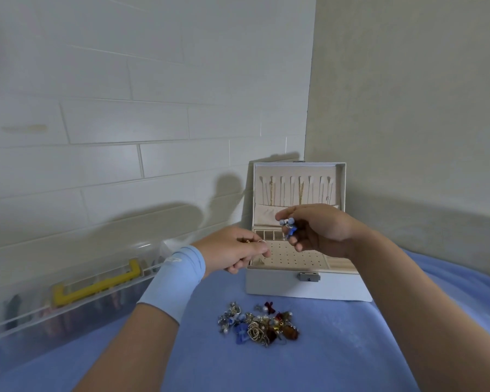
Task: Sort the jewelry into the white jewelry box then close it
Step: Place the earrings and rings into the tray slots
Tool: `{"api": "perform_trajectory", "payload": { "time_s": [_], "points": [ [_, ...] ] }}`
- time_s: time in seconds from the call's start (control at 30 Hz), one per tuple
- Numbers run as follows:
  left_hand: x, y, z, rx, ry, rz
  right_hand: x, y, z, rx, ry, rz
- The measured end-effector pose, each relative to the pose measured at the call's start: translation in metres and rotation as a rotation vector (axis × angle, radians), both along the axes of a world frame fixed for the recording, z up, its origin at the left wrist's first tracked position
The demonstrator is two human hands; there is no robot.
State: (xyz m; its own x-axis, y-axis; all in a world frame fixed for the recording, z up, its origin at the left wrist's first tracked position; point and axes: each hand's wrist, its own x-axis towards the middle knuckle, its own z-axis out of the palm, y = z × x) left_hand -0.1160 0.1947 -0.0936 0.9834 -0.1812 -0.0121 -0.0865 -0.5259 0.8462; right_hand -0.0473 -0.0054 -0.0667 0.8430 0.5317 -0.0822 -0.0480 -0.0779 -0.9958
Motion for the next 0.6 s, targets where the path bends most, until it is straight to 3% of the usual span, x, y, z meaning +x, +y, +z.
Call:
{"api": "perform_trajectory", "payload": {
  "time_s": [0.17,0.43,0.6],
  "points": [
    [0.003,-0.005,-0.005,-0.006,0.017,0.014,0.013,-0.004,-0.014,-0.186,-0.08,-0.095],
    [0.01,-0.013,-0.007,-0.246,0.022,0.101,0.017,-0.004,-0.026,-0.55,-0.47,-0.097],
    [0.012,-0.023,-0.006,-0.281,0.007,0.226,0.002,-0.003,-0.004,-0.38,-0.517,0.077]
  ]
}}
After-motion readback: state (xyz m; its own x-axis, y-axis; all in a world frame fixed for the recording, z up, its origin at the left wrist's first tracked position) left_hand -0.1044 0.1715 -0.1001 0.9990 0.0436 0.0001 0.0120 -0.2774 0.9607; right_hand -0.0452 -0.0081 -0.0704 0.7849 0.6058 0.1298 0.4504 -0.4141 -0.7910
